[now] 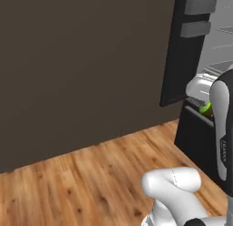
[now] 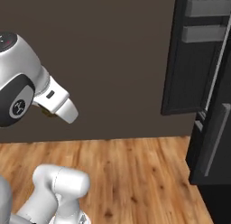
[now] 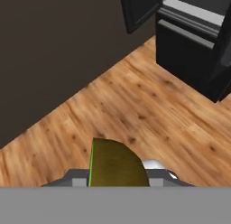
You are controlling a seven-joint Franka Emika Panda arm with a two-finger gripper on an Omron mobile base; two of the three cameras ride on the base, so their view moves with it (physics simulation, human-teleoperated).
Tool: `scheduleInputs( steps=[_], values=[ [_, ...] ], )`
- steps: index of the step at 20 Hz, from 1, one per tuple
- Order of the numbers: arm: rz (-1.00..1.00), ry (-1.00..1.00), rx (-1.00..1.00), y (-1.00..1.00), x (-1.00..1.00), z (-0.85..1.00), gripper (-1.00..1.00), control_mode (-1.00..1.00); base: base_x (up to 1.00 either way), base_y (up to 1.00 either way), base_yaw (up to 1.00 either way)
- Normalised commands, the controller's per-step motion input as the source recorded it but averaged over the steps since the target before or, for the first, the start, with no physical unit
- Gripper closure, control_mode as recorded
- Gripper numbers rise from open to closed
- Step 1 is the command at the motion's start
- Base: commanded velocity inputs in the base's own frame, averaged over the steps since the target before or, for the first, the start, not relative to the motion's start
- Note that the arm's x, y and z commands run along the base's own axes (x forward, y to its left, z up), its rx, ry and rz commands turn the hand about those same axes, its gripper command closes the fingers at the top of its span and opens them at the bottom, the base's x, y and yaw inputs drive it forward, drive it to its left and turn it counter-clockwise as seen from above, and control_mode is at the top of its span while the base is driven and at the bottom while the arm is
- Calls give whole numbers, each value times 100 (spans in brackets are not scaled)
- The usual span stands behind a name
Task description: Place the liquor on the top shelf of the fridge to keep it out of children's reach, and place the kiwi and avocado on lower shelves for easy access.
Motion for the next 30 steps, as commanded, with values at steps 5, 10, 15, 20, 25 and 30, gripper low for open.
scheduleInputs(
  steps=[5,10,15,20,25,30],
  values=[
    [0,0,0,0,0,0,100,100,98,0,-36],
    [0,0,0,0,0,0,100,100,91,0,-43],
    [0,0,0,0,0,0,100,100,86,0,-48],
    [0,0,0,0,0,0,100,100,83,0,-52],
    [0,0,0,0,0,0,100,100,82,0,-52],
    [0,0,0,0,0,0,100,100,79,0,-50]
  ],
)
